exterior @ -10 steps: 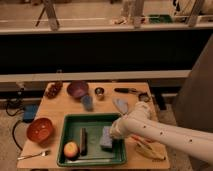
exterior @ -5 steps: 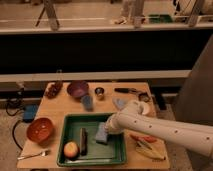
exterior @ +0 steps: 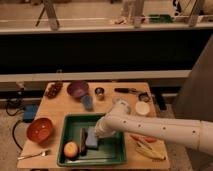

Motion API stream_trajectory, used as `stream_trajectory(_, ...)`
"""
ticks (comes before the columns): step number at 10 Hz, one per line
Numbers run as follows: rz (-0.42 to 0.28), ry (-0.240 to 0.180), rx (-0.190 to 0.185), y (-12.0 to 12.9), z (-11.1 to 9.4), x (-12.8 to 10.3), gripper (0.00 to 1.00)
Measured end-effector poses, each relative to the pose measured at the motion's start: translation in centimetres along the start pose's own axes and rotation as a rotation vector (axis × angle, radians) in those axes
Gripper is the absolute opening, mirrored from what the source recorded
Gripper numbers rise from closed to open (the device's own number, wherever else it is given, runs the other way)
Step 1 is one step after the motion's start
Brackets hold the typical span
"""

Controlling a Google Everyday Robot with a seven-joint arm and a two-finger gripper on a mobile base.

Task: Wipe tray with sponge

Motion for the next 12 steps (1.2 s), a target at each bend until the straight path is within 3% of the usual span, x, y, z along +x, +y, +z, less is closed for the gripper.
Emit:
stream_trajectory(3, -0.021, -0.028, -0.024, 2.2, -1.7, -2.1, 0.00)
stream_trajectory(6, 0.000, -0.008, -0.043, 4.4, -3.8, -2.5, 0.00)
stream_trajectory(9, 0.059, 0.043, -0.085, 5.8, -4.8, -0.5, 0.00)
stream_trajectory(12, 0.107, 0.079, -0.111, 5.5, -4.4, 3.2, 0.00)
